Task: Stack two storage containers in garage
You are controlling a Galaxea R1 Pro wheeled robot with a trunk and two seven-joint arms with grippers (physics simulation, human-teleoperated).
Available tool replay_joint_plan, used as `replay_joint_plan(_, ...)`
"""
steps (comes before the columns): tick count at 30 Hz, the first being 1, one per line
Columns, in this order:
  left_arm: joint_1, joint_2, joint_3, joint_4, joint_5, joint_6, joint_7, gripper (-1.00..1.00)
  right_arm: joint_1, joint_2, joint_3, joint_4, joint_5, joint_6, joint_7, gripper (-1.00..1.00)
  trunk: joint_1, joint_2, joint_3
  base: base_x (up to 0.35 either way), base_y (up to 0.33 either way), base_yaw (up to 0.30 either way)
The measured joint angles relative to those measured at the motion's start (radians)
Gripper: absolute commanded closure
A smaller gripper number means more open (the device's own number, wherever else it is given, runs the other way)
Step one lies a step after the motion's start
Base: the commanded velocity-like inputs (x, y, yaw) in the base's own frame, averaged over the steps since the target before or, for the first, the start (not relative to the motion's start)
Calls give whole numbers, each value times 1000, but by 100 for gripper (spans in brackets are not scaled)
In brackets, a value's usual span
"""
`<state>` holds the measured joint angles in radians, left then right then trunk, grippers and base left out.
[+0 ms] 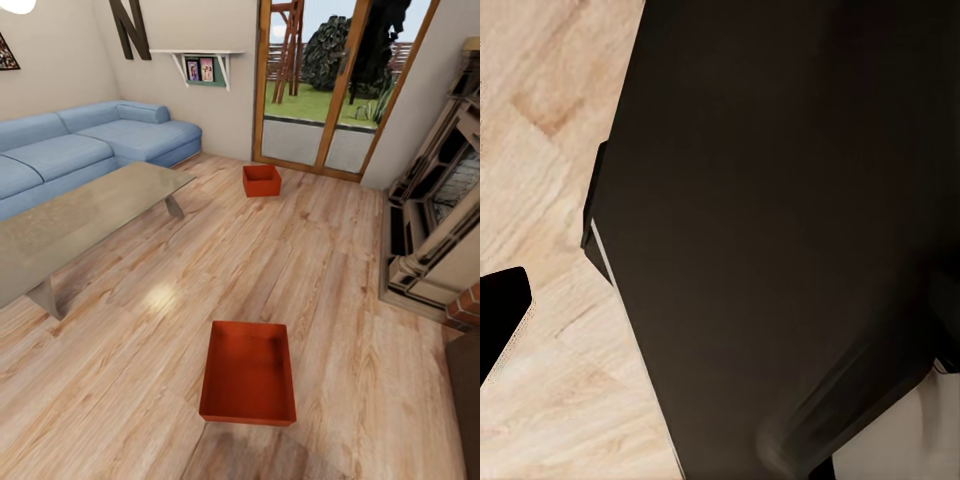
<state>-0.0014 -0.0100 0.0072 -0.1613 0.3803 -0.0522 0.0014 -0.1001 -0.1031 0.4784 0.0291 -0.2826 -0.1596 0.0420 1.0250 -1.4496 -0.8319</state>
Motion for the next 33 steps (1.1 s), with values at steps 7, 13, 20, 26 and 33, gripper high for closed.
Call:
replay_joint_plan(7,0,0,0,0,0,0,0,-100,0,0,0,0,0,1,1,-100,0,0,0,0,0,-115)
replay_joint_plan(13,0,0,0,0,0,0,0,-100,0,0,0,0,0,1,1,-100,0,0,0,0,0,-8)
replay_joint_plan(20,0,0,0,0,-1,0,0,-100,0,0,0,0,1,1,1,-100,0,0,0,0,0,0)
replay_joint_plan(26,0,0,0,0,-1,0,0,-100,0,0,2,0,0,2,0,-100,0,0,0,0,0,0)
replay_joint_plan(33,0,0,0,0,0,0,0,-100,0,0,1,0,0,1,0,-100,0,0,0,0,0,-36)
